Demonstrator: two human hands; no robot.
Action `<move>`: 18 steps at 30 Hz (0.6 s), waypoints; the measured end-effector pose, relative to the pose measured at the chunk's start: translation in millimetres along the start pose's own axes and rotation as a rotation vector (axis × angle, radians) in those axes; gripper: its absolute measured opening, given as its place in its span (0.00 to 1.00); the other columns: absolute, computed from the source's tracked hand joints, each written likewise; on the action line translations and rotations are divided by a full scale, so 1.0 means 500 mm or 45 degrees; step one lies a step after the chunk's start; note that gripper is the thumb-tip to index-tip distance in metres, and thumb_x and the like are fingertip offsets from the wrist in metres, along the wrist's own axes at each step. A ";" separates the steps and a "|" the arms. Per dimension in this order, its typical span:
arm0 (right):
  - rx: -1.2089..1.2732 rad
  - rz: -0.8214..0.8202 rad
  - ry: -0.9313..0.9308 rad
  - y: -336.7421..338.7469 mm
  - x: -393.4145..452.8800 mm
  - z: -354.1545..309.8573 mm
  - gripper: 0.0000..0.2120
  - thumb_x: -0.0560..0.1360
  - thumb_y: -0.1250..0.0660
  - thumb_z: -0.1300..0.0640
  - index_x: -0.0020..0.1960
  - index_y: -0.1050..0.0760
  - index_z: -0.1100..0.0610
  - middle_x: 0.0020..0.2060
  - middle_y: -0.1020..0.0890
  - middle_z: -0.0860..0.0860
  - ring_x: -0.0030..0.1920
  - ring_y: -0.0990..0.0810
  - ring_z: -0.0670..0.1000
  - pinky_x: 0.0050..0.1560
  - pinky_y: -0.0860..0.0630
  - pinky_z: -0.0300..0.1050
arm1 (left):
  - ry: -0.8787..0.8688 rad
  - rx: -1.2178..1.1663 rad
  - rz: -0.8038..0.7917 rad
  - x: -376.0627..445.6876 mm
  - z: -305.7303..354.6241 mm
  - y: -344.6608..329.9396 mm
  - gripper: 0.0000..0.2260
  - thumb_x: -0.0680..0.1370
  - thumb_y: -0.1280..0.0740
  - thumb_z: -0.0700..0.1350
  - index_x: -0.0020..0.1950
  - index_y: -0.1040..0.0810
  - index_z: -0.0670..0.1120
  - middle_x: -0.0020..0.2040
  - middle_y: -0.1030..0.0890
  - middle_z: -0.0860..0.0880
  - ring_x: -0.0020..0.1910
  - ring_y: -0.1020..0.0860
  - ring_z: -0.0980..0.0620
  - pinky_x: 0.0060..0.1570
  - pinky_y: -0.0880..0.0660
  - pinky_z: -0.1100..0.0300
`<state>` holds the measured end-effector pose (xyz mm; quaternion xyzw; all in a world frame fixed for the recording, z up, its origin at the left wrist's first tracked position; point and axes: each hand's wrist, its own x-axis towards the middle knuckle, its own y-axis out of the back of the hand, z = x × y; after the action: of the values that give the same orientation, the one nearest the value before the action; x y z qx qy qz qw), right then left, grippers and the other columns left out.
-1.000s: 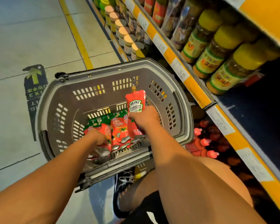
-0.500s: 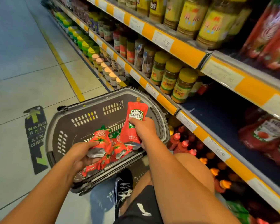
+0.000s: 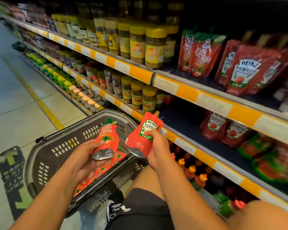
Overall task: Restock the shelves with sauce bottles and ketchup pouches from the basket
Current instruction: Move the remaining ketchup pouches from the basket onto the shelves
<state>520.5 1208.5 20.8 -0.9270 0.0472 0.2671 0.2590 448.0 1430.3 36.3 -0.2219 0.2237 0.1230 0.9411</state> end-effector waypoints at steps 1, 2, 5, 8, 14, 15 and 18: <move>0.087 -0.024 0.015 0.018 -0.009 -0.011 0.12 0.74 0.28 0.63 0.57 0.20 0.58 0.46 0.12 0.59 0.43 0.12 0.58 0.45 0.15 0.54 | -0.009 0.002 -0.019 -0.002 -0.001 -0.014 0.11 0.68 0.27 0.40 0.50 0.21 0.43 0.44 0.14 0.41 0.38 0.14 0.46 0.36 0.16 0.49; 0.150 -0.039 0.035 0.034 -0.019 -0.021 0.13 0.75 0.28 0.63 0.59 0.21 0.58 0.49 0.13 0.60 0.46 0.12 0.59 0.48 0.16 0.55 | -0.014 0.002 -0.039 -0.005 -0.003 -0.030 0.13 0.68 0.27 0.40 0.51 0.21 0.44 0.44 0.14 0.42 0.38 0.14 0.46 0.36 0.16 0.49; 0.146 -0.039 0.143 0.084 -0.048 -0.050 0.13 0.76 0.28 0.63 0.61 0.21 0.59 0.49 0.13 0.60 0.47 0.13 0.59 0.52 0.17 0.57 | -0.039 0.008 -0.088 -0.009 -0.015 -0.078 0.17 0.69 0.27 0.40 0.56 0.22 0.43 0.47 0.14 0.41 0.40 0.14 0.45 0.38 0.16 0.47; 0.059 -0.017 0.236 0.145 -0.073 -0.079 0.13 0.76 0.27 0.63 0.60 0.19 0.58 0.49 0.13 0.59 0.47 0.13 0.58 0.51 0.16 0.56 | -0.053 0.095 -0.162 -0.009 -0.033 -0.134 0.16 0.74 0.30 0.37 0.61 0.22 0.42 0.54 0.15 0.38 0.43 0.14 0.44 0.35 0.16 0.50; -0.196 0.124 0.394 0.270 -0.112 -0.163 0.13 0.76 0.27 0.61 0.60 0.20 0.57 0.49 0.12 0.57 0.48 0.12 0.60 0.49 0.15 0.58 | -0.108 0.237 -0.261 -0.003 -0.079 -0.269 0.17 0.76 0.32 0.33 0.65 0.23 0.41 0.56 0.15 0.37 0.51 0.15 0.39 0.41 0.17 0.46; -0.250 0.151 0.419 0.293 -0.118 -0.176 0.13 0.76 0.26 0.60 0.60 0.20 0.56 0.49 0.12 0.57 0.47 0.12 0.59 0.49 0.15 0.59 | -0.112 0.255 -0.278 -0.002 -0.087 -0.294 0.17 0.76 0.32 0.33 0.65 0.23 0.41 0.56 0.15 0.37 0.50 0.15 0.39 0.42 0.17 0.46; -0.381 0.241 0.469 0.352 -0.135 -0.203 0.14 0.74 0.23 0.58 0.59 0.20 0.54 0.50 0.13 0.54 0.46 0.12 0.56 0.50 0.15 0.60 | -0.149 0.304 -0.313 0.007 -0.109 -0.358 0.18 0.76 0.31 0.32 0.65 0.23 0.41 0.57 0.15 0.36 0.48 0.15 0.40 0.37 0.18 0.52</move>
<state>471.0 1002.4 49.2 -0.9795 0.1400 0.1207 0.0797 490.4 1249.1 55.6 -0.1267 0.1528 -0.0079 0.9801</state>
